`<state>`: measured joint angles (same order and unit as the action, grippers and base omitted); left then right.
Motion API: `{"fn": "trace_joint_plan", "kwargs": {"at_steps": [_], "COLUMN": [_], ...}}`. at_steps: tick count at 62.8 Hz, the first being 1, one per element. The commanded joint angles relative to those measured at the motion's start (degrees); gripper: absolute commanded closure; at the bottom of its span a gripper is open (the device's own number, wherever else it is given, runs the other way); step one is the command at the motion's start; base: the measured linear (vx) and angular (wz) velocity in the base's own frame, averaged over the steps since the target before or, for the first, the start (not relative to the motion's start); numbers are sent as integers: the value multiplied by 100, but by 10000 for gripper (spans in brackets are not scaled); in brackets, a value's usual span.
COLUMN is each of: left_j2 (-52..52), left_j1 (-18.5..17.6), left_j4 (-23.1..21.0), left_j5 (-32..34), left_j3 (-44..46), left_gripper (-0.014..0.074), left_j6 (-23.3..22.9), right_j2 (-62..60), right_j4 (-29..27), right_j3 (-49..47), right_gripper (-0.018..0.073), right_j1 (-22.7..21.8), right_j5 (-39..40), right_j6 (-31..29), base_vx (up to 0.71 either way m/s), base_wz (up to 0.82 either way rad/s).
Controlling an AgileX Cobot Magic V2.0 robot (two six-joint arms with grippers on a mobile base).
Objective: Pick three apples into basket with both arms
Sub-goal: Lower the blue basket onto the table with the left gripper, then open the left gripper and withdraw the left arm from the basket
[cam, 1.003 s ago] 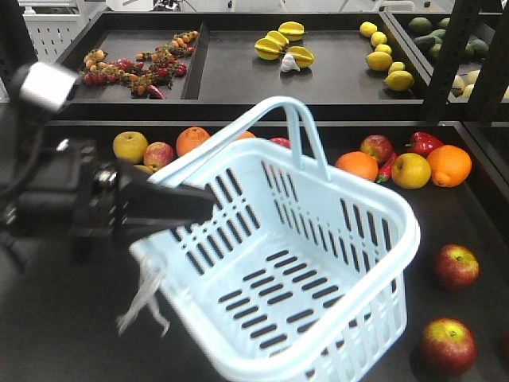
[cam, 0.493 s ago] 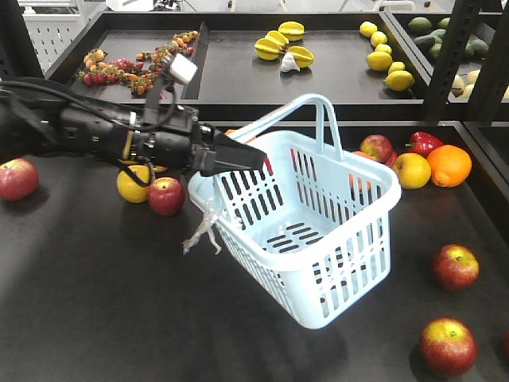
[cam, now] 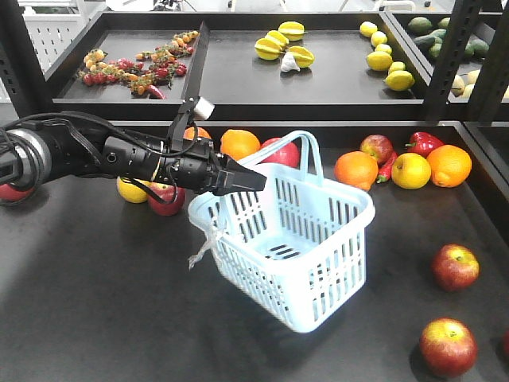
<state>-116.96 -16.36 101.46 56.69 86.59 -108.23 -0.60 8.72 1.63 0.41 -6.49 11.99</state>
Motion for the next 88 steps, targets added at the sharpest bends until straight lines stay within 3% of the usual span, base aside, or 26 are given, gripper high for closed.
{"fn": "trace_joint_plan", "kwargs": {"at_steps": [1,14,23,31,43,46,71,88], "left_j2": [349,349,421,685,1382,1631,4290,6057], "left_j1": [-13,-13,-13,-13,-7,1,31,31], "left_j4": [10,10,10,10,10,10,10,10], "left_j5": [45,96,432,908,2181,2182,2176,1927], "left_j3": [192,192,198,198,193,151,-412,-1936], "left_gripper": [355,124,111,196,523,606,605,605], "left_j6": [4,-369,-1024,-1494,-1494,-1494,-1484,-1328], "right_j2": [-65,-65,-65,-65,-65,-65,-65,-65], "right_j4": [61,61,61,61,61,61,61,61], "right_j3": [81,81,81,81,81,81,81,81], "right_gripper": [564,564,564,564,564,564,564,564], "right_j1": [-41,-41,-41,-41,-41,-41,-41,-41], "right_j5": [403,403,403,403,403,403,403,403], "right_j6": [-53,-53,-53,-53,-53,-53,-53,-53], "base_vx": [0,0,0,0,0,0,0,0], "base_wz": [0,0,0,0,0,0,0,0]}}
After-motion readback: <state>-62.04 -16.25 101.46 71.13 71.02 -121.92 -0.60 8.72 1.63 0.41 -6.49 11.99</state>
